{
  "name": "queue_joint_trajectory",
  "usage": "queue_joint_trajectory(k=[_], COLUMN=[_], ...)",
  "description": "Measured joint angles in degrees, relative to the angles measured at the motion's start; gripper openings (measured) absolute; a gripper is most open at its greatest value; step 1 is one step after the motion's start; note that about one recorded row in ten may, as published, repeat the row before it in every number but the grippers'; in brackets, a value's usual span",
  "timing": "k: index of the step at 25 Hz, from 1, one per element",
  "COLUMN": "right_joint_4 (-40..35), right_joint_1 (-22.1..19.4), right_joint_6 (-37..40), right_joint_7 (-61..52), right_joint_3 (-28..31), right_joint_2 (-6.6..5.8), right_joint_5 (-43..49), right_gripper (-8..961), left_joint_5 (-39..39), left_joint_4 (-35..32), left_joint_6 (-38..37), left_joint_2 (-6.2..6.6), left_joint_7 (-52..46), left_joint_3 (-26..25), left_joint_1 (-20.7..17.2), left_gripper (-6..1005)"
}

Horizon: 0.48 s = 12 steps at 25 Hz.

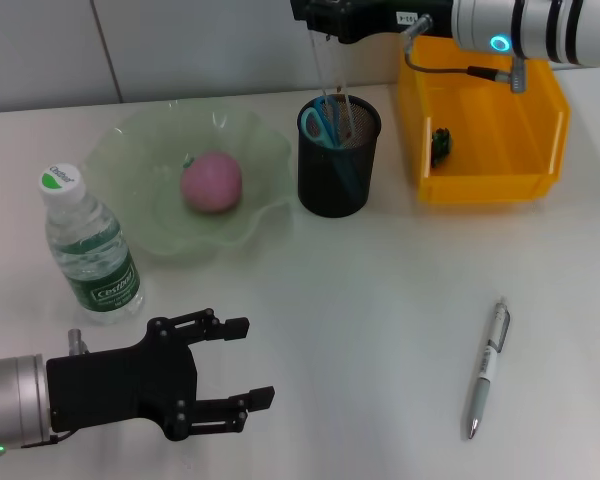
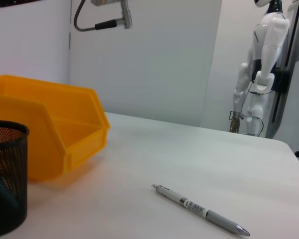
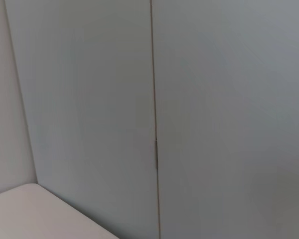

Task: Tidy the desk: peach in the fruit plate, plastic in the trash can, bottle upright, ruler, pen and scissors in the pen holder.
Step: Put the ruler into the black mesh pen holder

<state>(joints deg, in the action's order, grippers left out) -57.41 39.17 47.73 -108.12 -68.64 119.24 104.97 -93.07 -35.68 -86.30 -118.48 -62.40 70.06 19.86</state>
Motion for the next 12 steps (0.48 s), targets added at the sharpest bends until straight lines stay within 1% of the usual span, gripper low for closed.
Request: queue_joint_trajectory(k=[5,12], right_joint_4=[2.12,4.86], right_joint_1=[0.61,1.27], right_joint_6=[-1.07,-2.13], right_joint_7=[2.76,3.5], right_joint_3=[-0.53,-0.53], right_joint_2=[0.03,0.03], right_joint_5=[-2.84,-2.98], right_gripper=[382,382], left_joint_5=[-0.01,-0.01], left_joint_4=[0.0,0.0], left_joint_6=[-0.07,-0.1], left_joint_2=[0.04,0.09], left_joint_7=[0.0,0.0], left_joint_3=[-0.01,-0.09], left_joint_1=[0.0,0.0], left_gripper=[811,811])
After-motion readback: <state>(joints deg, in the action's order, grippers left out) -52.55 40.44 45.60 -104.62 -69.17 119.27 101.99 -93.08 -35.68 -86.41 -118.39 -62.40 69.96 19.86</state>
